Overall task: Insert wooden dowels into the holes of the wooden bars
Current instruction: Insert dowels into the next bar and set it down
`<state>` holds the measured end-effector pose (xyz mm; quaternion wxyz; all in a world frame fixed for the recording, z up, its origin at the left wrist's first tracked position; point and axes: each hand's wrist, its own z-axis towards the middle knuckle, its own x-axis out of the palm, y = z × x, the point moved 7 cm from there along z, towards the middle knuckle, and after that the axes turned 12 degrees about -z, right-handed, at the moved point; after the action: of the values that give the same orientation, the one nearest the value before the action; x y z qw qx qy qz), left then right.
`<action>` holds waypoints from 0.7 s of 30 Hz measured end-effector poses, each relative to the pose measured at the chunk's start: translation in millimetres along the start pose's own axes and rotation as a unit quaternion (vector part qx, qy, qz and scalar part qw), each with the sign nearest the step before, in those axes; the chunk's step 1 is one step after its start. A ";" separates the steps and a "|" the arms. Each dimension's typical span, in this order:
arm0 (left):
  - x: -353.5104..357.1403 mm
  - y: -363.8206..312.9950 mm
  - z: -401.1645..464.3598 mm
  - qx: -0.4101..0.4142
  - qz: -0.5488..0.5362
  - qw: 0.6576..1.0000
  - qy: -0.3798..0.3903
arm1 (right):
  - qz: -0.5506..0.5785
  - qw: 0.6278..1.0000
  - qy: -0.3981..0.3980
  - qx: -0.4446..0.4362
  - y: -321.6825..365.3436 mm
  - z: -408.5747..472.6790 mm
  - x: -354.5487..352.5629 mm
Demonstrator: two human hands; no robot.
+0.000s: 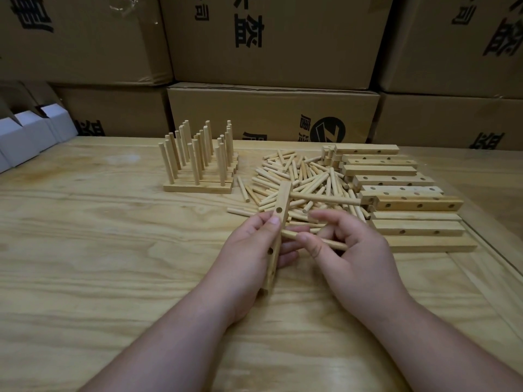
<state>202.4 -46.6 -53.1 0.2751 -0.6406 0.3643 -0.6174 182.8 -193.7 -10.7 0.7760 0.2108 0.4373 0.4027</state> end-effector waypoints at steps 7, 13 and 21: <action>-10.3 -4.8 4.3 -0.020 -0.136 0.989 -0.057 | -0.113 0.993 -0.016 0.034 -18.7 7.2 -12.3; -13.2 -6.5 2.6 -0.027 -0.158 0.984 -0.072 | -0.336 0.940 0.059 0.010 -23.5 7.9 0.5; -13.3 -5.4 3.9 -0.032 -0.161 0.984 -0.070 | -0.403 0.911 0.088 -0.005 -23.0 8.0 6.2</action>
<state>207.4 -33.2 -56.9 0.1761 -0.7408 0.2555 -0.5957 201.5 -201.9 -25.3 0.8321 -0.0233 0.5490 0.0753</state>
